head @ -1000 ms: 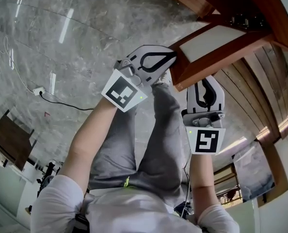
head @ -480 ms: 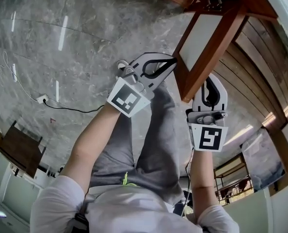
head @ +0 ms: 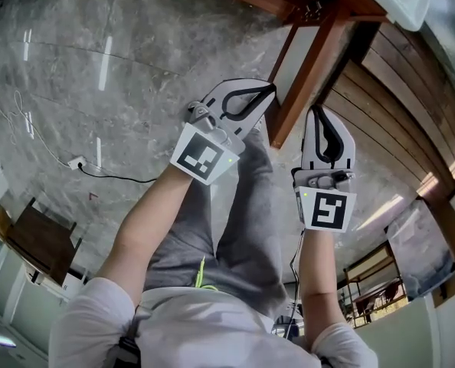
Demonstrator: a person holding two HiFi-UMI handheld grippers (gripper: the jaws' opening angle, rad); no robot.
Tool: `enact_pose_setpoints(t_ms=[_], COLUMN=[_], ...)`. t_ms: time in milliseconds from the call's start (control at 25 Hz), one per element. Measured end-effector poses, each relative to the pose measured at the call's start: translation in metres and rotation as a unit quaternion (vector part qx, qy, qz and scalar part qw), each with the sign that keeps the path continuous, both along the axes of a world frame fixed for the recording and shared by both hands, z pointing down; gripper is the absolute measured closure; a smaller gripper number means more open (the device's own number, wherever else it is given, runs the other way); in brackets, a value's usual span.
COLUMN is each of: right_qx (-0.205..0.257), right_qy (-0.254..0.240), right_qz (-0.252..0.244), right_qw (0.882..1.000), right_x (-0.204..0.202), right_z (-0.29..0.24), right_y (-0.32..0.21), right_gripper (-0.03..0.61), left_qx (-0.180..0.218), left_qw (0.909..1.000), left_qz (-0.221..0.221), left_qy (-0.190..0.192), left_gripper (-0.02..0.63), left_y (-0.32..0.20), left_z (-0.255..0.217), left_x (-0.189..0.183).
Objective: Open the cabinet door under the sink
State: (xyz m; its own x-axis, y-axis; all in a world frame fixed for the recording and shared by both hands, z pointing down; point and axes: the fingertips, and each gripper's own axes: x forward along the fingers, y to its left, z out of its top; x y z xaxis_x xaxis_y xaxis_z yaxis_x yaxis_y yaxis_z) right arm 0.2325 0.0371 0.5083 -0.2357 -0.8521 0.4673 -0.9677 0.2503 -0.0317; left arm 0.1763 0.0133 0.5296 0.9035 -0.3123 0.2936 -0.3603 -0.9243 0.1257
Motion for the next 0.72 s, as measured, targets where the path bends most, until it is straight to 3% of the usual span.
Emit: enact_pose_setpoints(t_ms=[720], right_qx=[-0.001], right_qy=[0.008], right_qz=[-0.008], right_qw=[1.000], right_x=[-0.013], right_z=[-0.086], right_y=[-0.036], right_gripper=[0.537], left_qx=[0.017], left_qw=[0.9988], left_qz=[-0.041], left_qy=[-0.021], left_gripper=[0.600], left_y=[-0.030], left_z=[-0.104], left_x=[-0.029])
